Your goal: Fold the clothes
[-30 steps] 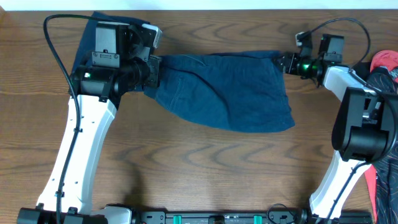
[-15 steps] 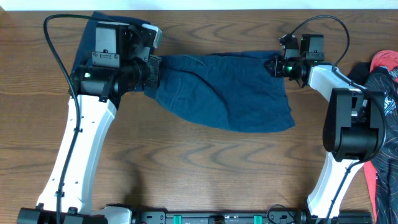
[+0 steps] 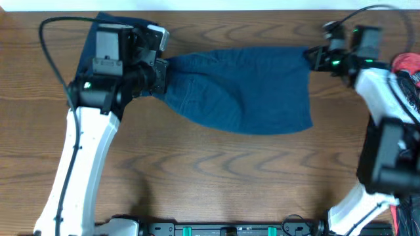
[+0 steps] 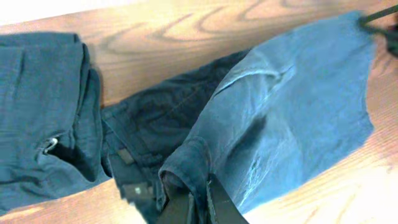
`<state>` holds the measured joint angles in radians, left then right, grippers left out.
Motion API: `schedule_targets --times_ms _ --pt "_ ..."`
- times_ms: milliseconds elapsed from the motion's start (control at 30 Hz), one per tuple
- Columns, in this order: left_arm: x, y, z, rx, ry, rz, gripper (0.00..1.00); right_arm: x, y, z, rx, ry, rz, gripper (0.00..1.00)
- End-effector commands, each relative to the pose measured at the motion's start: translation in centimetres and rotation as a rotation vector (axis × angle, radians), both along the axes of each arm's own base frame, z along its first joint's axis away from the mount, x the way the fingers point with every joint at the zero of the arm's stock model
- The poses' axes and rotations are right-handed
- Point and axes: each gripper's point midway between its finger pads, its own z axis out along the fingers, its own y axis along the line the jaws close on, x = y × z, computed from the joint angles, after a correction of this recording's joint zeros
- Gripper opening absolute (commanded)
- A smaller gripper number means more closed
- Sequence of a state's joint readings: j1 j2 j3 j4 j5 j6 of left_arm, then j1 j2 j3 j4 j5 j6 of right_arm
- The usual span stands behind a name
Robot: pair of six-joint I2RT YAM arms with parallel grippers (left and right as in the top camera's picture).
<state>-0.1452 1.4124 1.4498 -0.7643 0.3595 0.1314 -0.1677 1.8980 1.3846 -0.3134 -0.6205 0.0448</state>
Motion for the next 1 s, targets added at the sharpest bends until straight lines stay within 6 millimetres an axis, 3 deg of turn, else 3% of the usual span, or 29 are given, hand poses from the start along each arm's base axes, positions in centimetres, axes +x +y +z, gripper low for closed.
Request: schedule_targets --times_ms 0,100,233,467,600,667,700,767,833,900,967 --pt "-1.9 0.5 3.0 -0.002 -0.071 0.002 0.06 -1.9 -0.9 6.3 0.014 -0.087 -0.008 0.01" --pt "-4.1 0.8 3.8 -0.002 -0.063 0.002 0.06 -4.8 -1.5 9.0 0.018 -0.06 -0.034 0.01" --pt "-7.5 1.3 3.5 -0.006 0.013 0.018 0.06 -9.5 -1.0 10.9 0.016 0.025 -0.059 0.01" --pt "-14.2 2.2 1.0 -0.02 0.276 0.09 0.12 -17.4 -3.5 11.8 -0.179 0.174 -0.237 0.01" --pt "-17.0 2.6 -0.4 -0.004 0.417 0.111 0.17 -20.8 -3.5 12.6 -0.214 0.207 -0.264 0.01" --pt "-18.2 2.8 -0.9 0.003 0.47 0.118 0.25 -22.7 -3.2 12.6 -0.219 0.243 -0.265 0.02" --pt "-18.7 2.9 -1.0 0.008 0.492 0.119 0.25 -23.4 -3.4 12.4 -0.234 0.261 -0.275 0.07" --pt "-19.6 3.0 -1.3 0.016 0.531 0.121 0.25 -24.6 -4.0 12.2 -0.274 0.294 -0.303 0.35" --pt "-20.1 3.1 -1.5 0.021 0.555 0.121 0.26 -25.3 -4.6 11.9 -0.299 0.325 -0.336 0.38" --pt "-20.3 3.1 -1.5 0.022 0.561 0.122 0.27 -25.4 -5.2 11.8 -0.316 0.336 -0.372 0.56" --pt "-20.2 3.1 -1.5 0.022 0.557 0.121 0.32 -25.3 -5.7 11.7 -0.324 0.343 -0.414 0.58"
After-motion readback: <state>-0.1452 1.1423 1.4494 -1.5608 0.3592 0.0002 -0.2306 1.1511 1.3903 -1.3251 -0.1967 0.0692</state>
